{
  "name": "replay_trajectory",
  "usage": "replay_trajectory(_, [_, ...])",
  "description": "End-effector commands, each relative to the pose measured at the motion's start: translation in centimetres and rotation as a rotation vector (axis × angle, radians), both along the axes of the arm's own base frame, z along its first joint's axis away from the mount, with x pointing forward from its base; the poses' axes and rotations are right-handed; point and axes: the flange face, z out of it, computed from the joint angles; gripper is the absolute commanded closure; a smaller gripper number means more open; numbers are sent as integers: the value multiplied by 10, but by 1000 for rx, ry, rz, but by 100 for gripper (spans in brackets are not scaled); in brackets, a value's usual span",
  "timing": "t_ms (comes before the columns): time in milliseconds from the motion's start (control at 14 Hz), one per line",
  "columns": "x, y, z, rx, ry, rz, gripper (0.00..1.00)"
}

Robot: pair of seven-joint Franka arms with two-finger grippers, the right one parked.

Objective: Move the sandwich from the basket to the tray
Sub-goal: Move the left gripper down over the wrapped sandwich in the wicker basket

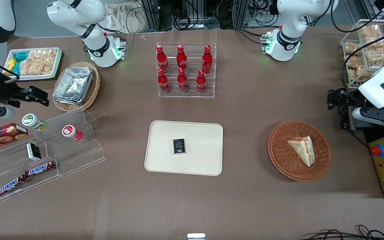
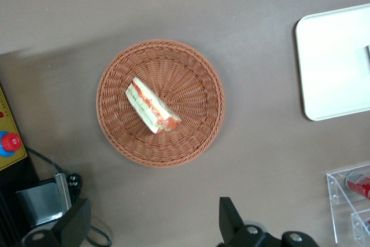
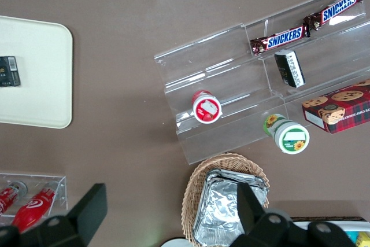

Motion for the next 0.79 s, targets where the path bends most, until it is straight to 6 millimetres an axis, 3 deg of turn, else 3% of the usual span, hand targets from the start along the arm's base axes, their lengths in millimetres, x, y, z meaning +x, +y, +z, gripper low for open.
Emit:
replay_trajectory(0, [9, -1, 2, -20, 23, 31, 0])
replay_trajectory(286, [33, -2, -18, 9, 46, 39, 0])
replay_trajectory(357, [34, 0, -27, 12, 70, 108, 0])
replay_trajectory(714, [32, 7, -96, 19, 23, 475, 0])
